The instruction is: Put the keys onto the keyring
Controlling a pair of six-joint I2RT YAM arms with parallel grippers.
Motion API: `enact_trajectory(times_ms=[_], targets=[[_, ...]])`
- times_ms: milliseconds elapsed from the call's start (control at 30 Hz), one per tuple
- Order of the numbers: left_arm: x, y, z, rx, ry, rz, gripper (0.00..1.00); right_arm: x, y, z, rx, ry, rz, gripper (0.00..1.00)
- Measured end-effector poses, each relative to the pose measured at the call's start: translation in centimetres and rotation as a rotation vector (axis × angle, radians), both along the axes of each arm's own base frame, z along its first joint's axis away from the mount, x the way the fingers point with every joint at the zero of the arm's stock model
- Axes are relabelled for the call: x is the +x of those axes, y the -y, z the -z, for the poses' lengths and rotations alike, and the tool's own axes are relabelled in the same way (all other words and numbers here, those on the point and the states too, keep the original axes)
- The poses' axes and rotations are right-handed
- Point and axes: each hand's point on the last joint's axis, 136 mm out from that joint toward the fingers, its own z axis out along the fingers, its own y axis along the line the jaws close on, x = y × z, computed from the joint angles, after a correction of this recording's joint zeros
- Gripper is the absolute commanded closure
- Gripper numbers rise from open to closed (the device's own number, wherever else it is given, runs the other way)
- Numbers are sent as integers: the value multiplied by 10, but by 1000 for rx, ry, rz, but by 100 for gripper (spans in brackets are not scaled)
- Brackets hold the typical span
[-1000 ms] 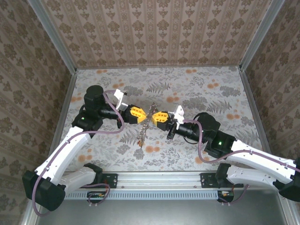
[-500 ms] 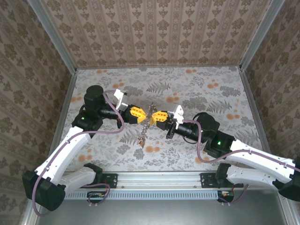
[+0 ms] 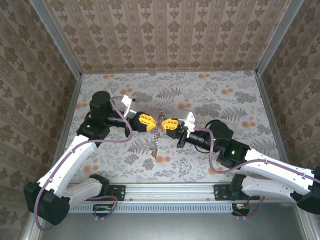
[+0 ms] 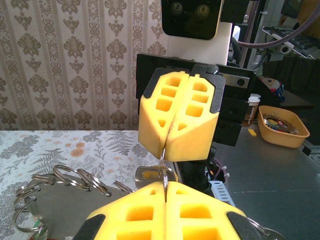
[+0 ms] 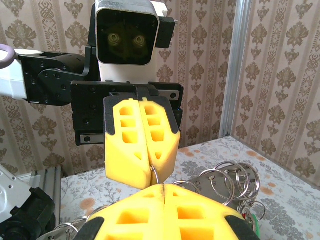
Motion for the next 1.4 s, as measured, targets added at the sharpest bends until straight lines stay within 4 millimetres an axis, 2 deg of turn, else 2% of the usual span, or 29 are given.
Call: enact_trajectory(times_ms=[700, 967, 1400], targets=[[0, 0, 0, 0, 0, 0, 100, 0, 1, -1, 3, 1, 0, 100], [0, 0, 0, 0, 0, 0, 100, -3, 5, -8, 21, 13, 0, 100], [0, 0, 0, 0, 0, 0, 100, -2, 1, -3, 9, 1, -4, 100]])
